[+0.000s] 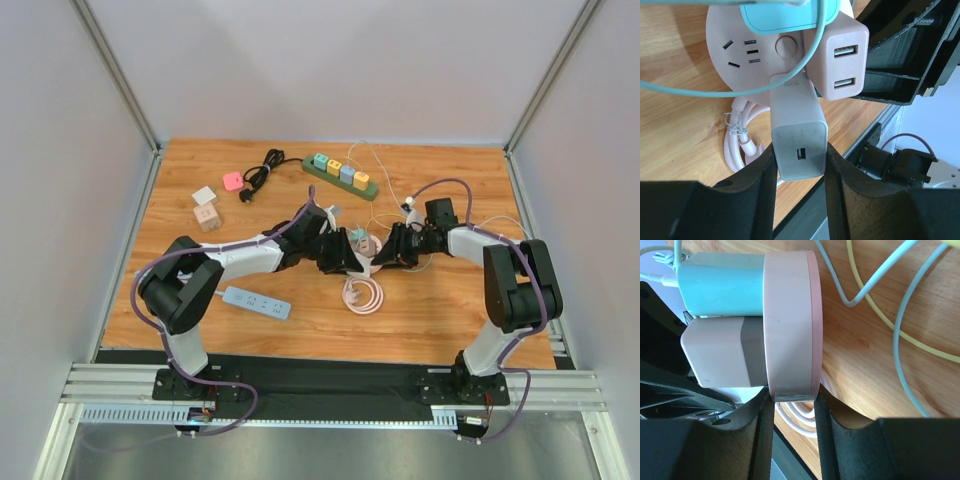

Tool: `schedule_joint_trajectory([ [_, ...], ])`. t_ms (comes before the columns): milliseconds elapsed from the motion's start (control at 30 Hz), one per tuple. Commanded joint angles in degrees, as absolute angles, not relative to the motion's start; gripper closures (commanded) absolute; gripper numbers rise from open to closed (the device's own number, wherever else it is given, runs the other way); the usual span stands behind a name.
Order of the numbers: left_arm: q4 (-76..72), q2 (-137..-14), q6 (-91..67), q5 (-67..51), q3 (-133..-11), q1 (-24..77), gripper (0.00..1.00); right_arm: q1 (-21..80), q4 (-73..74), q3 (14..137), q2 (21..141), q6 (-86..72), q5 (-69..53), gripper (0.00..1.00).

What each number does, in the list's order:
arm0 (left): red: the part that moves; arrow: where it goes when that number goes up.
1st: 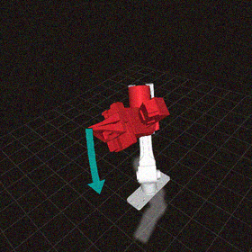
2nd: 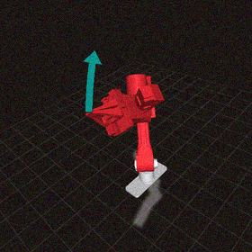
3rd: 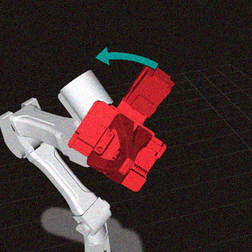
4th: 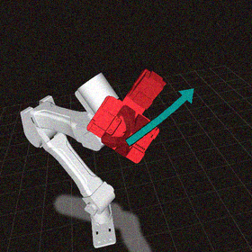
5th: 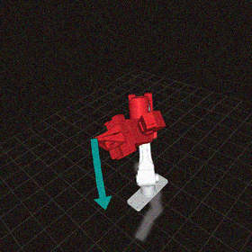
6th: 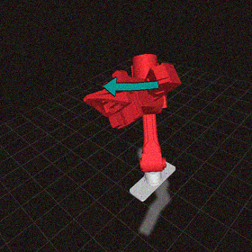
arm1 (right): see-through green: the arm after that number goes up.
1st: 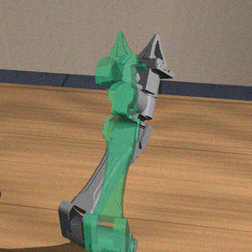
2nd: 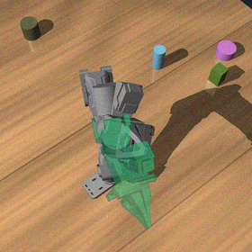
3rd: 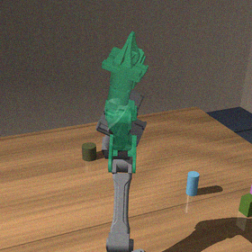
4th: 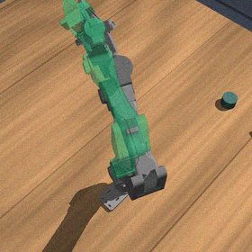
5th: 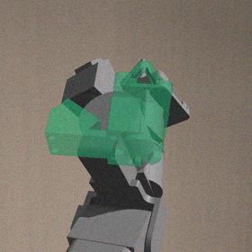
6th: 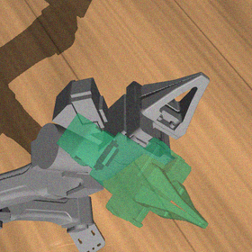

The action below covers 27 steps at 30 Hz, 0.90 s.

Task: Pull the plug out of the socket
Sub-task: Remove the plug from the socket.

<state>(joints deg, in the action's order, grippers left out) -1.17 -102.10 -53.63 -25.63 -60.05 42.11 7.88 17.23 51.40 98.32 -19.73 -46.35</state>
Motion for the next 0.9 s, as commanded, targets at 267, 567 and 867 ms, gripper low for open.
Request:
schedule_joint_trajectory([
  [267,30.48,-109.49,-47.74,-22.59,-88.84,49.47,1.0,5.1,13.45,51.59,100.9,-15.73,-32.7,1.0],
  [567,15.24,-101.79,-46.75,-32.06,-73.51,46.94,1.0,4.83,13.71,51.77,100.46,-15.56,-31.9,1.0],
  [867,-2.38,-97.9,-50.53,-41.93,-61.69,42.45,1.0,4.57,13.8,51.86,100.72,-15.38,-31.82,1.0],
])
